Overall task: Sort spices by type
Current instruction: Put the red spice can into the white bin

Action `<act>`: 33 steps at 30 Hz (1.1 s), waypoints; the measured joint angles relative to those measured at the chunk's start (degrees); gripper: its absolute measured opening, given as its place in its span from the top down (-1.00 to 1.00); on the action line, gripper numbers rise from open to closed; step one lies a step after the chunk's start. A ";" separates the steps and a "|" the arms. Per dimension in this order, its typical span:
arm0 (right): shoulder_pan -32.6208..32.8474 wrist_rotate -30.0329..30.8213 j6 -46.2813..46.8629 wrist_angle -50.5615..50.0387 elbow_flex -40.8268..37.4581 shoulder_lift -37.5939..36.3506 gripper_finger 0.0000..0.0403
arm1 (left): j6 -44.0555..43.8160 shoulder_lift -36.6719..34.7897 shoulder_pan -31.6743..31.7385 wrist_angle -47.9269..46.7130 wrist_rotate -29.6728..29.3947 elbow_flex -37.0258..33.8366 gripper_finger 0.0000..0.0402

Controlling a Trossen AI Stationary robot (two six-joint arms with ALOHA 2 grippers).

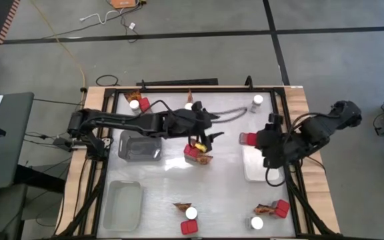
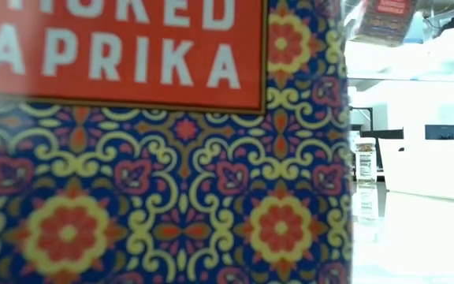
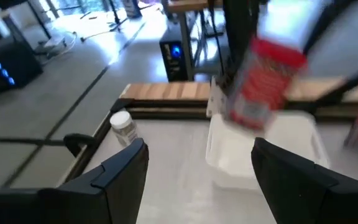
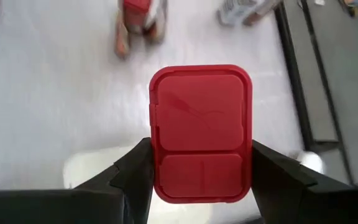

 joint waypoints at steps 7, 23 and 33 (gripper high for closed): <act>5.10 -6.55 10.19 -0.96 -12.69 -6.93 -0.20 | -5.48 -3.95 -0.02 -4.75 -1.60 -0.79 -0.37; 7.92 -9.84 8.32 5.26 -32.04 -13.94 -0.20 | -17.12 -16.08 -1.26 13.02 -3.55 -24.41 -0.37; 4.95 -10.43 1.64 10.50 -37.89 -13.96 -0.20 | -19.50 -17.11 -1.24 13.38 -3.50 -26.34 -0.37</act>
